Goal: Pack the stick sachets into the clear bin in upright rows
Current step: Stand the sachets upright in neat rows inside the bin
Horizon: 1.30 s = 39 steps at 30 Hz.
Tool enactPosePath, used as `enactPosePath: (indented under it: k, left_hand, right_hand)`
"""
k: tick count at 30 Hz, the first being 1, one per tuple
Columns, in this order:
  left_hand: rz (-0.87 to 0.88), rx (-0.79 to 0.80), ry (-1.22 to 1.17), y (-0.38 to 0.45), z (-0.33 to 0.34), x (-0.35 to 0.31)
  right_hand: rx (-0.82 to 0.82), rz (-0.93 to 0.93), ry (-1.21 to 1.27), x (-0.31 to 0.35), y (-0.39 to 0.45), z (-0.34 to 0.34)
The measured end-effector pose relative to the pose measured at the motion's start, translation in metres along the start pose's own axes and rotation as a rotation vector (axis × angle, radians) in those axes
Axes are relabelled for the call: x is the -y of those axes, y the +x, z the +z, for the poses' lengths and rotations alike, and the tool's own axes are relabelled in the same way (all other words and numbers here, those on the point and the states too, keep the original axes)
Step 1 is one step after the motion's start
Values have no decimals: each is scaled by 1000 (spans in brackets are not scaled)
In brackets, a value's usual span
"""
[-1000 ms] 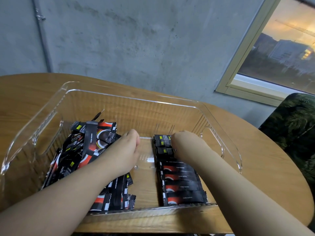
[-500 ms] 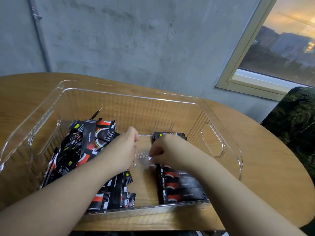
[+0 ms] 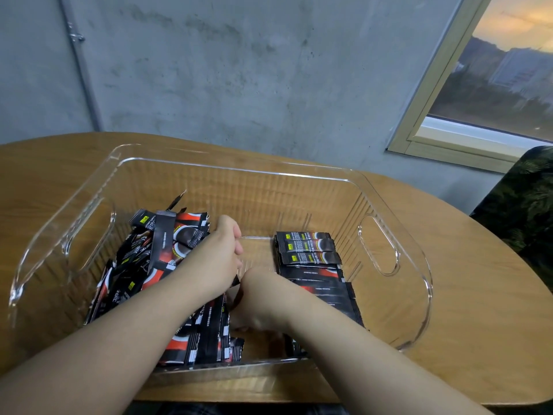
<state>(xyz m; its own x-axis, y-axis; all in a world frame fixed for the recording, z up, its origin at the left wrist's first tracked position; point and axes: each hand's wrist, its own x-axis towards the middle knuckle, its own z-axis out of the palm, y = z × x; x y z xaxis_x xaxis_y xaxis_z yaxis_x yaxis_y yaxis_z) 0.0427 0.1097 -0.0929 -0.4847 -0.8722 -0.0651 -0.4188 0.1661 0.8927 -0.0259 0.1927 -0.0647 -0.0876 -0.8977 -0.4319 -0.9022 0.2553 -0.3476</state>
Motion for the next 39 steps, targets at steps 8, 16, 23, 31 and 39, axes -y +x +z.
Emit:
enactPosePath:
  k: [8, 16, 23, 31, 39]
  left_hand:
    - [-5, -13, 48, 1, 3, 5]
    - [180, 52, 340, -5, -7, 4]
    - [155, 172, 334, -14, -8, -7]
    - [171, 170, 234, -14, -6, -6]
    - [201, 190, 177, -14, -7, -7]
  right_hand:
    - [-1, 10, 109, 2, -1, 4]
    - [-241, 126, 293, -25, -23, -24]
    - [-395, 21, 487, -34, -27, -29]
    - [-521, 20, 200, -39, -18, -21]
    - [-622, -290, -536, -61, -13, -51]
